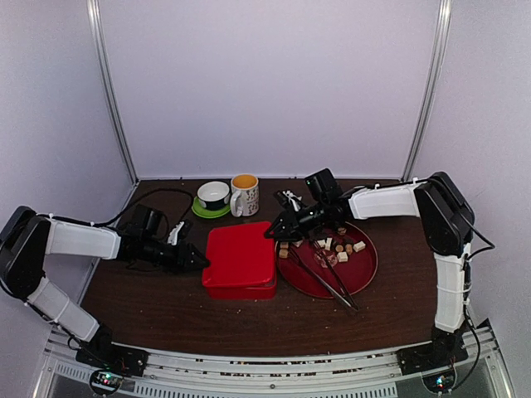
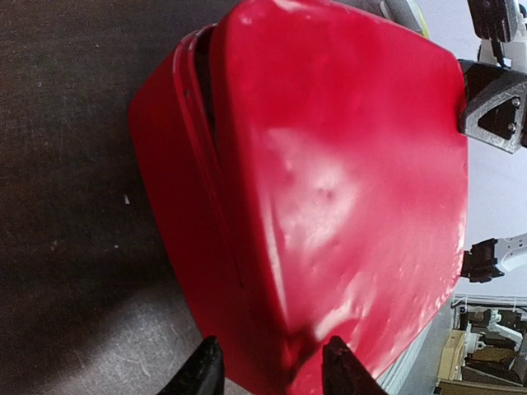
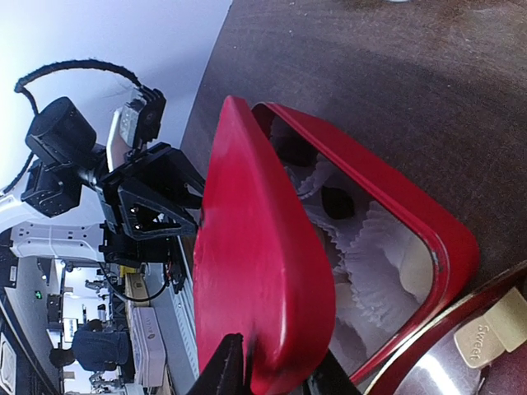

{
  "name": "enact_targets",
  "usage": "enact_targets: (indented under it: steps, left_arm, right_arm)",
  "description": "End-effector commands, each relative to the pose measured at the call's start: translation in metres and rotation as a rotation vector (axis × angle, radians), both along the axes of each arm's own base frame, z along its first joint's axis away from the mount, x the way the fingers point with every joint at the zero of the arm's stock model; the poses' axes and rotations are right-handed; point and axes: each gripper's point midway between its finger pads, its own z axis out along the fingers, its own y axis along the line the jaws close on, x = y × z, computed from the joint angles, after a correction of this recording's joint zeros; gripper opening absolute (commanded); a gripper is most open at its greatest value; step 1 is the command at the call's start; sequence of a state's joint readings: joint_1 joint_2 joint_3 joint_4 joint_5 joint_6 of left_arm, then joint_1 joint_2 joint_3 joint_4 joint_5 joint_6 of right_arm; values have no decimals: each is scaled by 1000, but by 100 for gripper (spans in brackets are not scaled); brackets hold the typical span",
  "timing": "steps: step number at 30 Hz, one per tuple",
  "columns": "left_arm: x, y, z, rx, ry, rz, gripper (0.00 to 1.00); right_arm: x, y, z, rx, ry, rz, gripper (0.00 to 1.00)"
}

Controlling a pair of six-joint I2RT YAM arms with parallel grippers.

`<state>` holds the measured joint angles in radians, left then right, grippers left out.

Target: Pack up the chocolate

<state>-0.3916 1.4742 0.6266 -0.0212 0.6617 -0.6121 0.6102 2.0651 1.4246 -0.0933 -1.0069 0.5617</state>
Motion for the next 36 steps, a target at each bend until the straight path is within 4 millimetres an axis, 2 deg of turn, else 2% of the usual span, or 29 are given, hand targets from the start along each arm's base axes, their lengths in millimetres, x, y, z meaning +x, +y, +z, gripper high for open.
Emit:
enact_targets:
  steps: [1, 5, 11, 14, 18, 21, 23, 27, 36]
  left_arm:
    - [14, -5, 13, -38, -57, 2, 43]
    - [15, -5, 10, -32, -54, 5, 41]
    - [18, -5, 1, -19, -38, 13, 33]
    - [19, -4, -1, -15, -41, 20, 33]
    - [21, -5, 2, -17, -50, 20, 30]
    - [23, -5, 4, -19, -56, 23, 29]
    - [24, -6, 5, -21, -60, 23, 26]
    - [25, -14, 6, -22, -61, 5, 22]
    - [30, -9, -1, 17, -45, 74, 21]
  right_arm:
    - [19, -5, -8, -64, -57, -62, 25]
    - [24, -10, -15, -123, -82, -83, 33]
    - [31, -15, -14, -155, -113, -118, 34]
    - [34, -20, -13, -190, -136, -140, 34]
    - [33, -29, -2, -221, -182, -162, 34]
    - [31, -38, 12, -239, -228, -192, 38]
    - [27, -43, 19, -243, -254, -206, 42]
    - [11, -43, 23, -235, -253, -200, 56]
    - [-33, -32, 6, -247, -226, -179, 61]
